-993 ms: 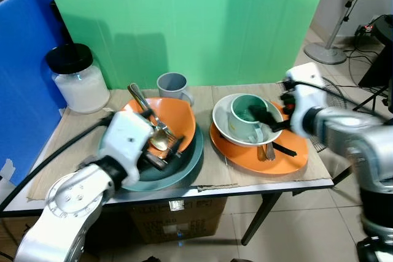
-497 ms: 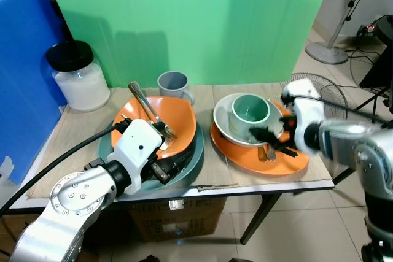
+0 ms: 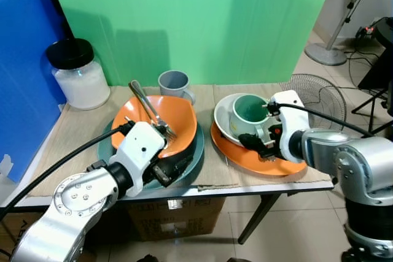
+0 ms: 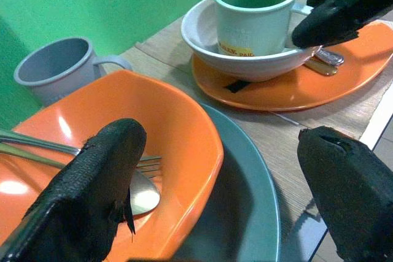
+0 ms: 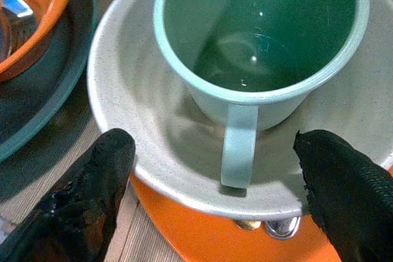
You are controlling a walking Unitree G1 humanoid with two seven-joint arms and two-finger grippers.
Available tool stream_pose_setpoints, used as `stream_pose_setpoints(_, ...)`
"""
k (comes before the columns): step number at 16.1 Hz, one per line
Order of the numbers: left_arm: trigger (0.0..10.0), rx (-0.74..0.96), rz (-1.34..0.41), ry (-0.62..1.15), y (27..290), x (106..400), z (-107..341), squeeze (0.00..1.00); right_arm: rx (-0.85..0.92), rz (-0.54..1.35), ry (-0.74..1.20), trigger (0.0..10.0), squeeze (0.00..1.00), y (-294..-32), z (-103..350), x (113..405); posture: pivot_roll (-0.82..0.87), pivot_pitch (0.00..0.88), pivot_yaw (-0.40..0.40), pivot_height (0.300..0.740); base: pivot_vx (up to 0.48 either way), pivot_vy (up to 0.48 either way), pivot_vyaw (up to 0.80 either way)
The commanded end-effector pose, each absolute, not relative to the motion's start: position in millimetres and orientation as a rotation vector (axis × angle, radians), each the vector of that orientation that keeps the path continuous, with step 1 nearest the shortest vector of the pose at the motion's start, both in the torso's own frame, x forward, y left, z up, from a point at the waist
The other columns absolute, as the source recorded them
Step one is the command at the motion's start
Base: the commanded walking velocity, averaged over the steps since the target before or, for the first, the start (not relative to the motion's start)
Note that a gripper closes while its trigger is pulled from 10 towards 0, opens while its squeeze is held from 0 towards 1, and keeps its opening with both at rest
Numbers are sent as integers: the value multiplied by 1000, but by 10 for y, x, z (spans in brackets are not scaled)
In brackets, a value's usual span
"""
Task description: Setting the table
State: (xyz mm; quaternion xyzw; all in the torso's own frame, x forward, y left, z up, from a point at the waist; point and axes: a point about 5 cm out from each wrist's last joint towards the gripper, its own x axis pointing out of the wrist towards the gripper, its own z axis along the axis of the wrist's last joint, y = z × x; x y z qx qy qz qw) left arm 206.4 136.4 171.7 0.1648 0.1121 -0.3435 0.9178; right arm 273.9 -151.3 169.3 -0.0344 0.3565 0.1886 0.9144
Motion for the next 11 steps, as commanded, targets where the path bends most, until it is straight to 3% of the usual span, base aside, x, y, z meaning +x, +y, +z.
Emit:
stream_pose_setpoints(1,10000,349,-715,236,1355,2062,1729,0,-68,329,702,10000,0,-1563,1745,2819,-81,0,-34,740,0,0,0)
stream_pose_setpoints(11,10000,349,-740,253,1336,2028,1721,0,-98,252,681,10000,0,-1598,1739,2997,-66,0,-41,740,0,0,0)
